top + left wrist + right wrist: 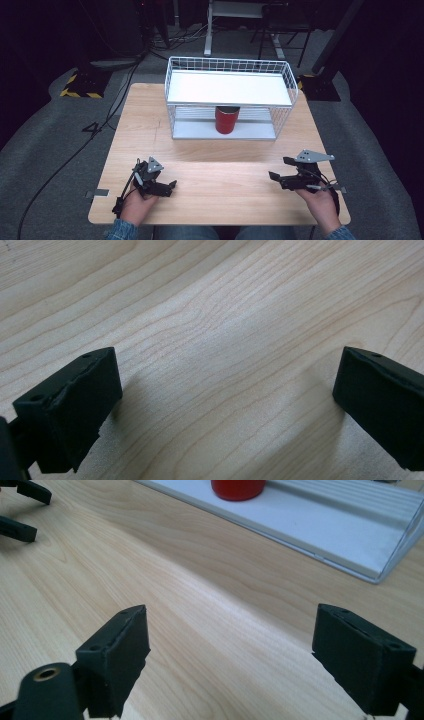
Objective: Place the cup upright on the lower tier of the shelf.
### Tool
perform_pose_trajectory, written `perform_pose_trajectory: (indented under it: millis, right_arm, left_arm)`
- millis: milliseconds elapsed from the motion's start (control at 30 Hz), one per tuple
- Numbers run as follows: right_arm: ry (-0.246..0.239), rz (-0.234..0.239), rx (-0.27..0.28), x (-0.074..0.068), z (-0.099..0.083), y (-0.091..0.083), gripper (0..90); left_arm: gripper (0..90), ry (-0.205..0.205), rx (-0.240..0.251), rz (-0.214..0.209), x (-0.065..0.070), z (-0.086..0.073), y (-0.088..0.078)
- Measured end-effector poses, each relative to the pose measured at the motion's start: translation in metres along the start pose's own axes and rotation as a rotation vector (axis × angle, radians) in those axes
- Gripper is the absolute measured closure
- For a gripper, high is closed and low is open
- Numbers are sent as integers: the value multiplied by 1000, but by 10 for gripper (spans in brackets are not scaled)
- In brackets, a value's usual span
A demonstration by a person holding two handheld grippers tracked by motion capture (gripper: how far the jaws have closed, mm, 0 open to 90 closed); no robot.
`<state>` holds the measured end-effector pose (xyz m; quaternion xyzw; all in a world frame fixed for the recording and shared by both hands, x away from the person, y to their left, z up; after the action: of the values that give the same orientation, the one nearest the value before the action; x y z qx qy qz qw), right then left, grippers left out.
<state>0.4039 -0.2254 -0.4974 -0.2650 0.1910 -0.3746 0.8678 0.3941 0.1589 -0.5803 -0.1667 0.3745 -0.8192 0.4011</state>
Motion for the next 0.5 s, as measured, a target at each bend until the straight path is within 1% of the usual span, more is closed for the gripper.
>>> perform_pose_trajectory:
  millis: [133, 233, 267, 300, 433, 500]
  right_arm:
    - [27, 0, -3, 3, -12, -3, 154]
    - [32, -5, -12, 4, -24, -3, 154]
    - [32, -5, -12, 4, -24, -3, 154]
    - [38, -7, -12, 5, -30, -2, 154]
    - [41, -13, -13, 6, -38, -1, 154]
    - [42, -16, -12, 6, -48, 1, 154]
  left_arm:
    - [0, 0, 0, 0, 0, 0, 0]
    - [0, 0, -1, 0, 0, 0, 0]
    - [0, 0, -1, 0, 0, 0, 0]
    - [0, 0, -1, 0, 0, 0, 0]
    - [0, 0, 1, 2, 0, 0, 0]
    - [0, 0, 1, 2, 0, 0, 0]
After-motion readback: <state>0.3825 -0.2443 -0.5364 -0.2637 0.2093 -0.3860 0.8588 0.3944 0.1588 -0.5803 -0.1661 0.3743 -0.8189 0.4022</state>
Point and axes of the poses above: each handheld gripper's, and its own axes: y roughly forward along the jaws, z roughly out of its top, x roughly to its right, the point moved 10 cm from there along y, roughly forward along the jaws, and after that the axes turned 4 degrees about y, right-handed, at the moved point
